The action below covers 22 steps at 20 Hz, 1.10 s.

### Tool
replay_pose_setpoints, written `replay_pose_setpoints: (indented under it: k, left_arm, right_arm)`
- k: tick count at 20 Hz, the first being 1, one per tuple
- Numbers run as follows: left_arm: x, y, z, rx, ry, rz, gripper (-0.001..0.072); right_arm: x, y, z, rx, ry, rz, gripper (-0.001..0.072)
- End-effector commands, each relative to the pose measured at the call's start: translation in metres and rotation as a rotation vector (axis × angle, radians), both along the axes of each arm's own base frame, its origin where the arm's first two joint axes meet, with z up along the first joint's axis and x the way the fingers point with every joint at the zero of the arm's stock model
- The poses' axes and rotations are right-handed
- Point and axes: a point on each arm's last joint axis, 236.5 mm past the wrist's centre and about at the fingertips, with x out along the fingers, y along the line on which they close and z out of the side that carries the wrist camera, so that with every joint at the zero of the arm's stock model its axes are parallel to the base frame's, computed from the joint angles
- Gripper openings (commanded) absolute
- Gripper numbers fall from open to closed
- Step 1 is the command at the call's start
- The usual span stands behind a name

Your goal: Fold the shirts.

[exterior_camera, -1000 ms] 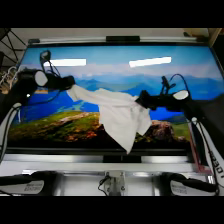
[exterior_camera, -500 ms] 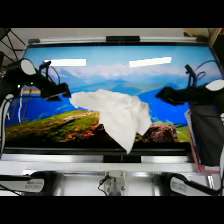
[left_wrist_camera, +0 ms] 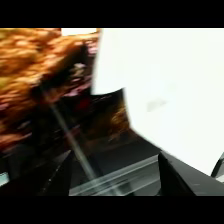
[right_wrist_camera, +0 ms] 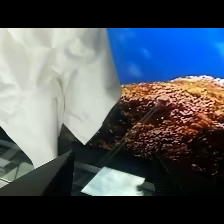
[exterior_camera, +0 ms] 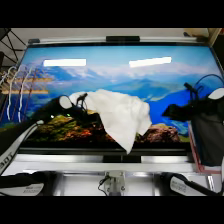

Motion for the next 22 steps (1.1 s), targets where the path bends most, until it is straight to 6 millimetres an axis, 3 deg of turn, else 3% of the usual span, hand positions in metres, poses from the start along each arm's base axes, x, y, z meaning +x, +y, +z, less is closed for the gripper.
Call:
replay_pose_setpoints:
  k: [1,6,7,8,11,12,15,21,22]
  left_arm:
    - [0.0,-0.042,-0.017,-0.074,-0.009,0.112,0.0607]
    - [0.005,-0.051,-0.031,-0.077,0.001,0.143,0.059]
    - [0.008,-0.052,-0.03,-0.083,-0.007,0.156,0.056]
    - [0.011,-0.053,-0.028,-0.095,-0.01,0.174,0.0388]
    - [0.018,-0.053,-0.024,-0.11,-0.02,0.187,0.0095]
    - [0.017,-0.052,-0.02,-0.115,-0.03,0.146,0.0031]
    - [0.015,-0.05,-0.001,-0.144,-0.055,0.024,0.0031]
    - [0.031,-0.046,0.038,-0.183,-0.176,0.025,0.003]
    - [0.035,-0.045,0.045,-0.188,-0.208,0.027,0.0031]
  right_arm:
    - [-0.002,0.012,-0.005,-0.017,0.001,0.038,0.0586]
    - [0.018,0.033,-0.007,-0.05,-0.078,0.062,0.0587]
    - [0.019,0.037,-0.008,-0.057,-0.084,0.075,0.0586]
    - [0.019,0.04,-0.01,-0.062,-0.083,0.085,0.0586]
    - [0.015,0.043,-0.028,-0.091,-0.024,0.087,0.0587]
    - [0.012,0.043,-0.036,-0.107,0.002,0.102,0.0587]
    - [0.011,0.056,-0.058,-0.108,0.067,0.085,0.0587]
    - [0.007,0.074,-0.101,-0.19,0.133,0.116,0.0584]
    - [0.006,0.079,-0.104,-0.165,0.15,0.104,0.0525]
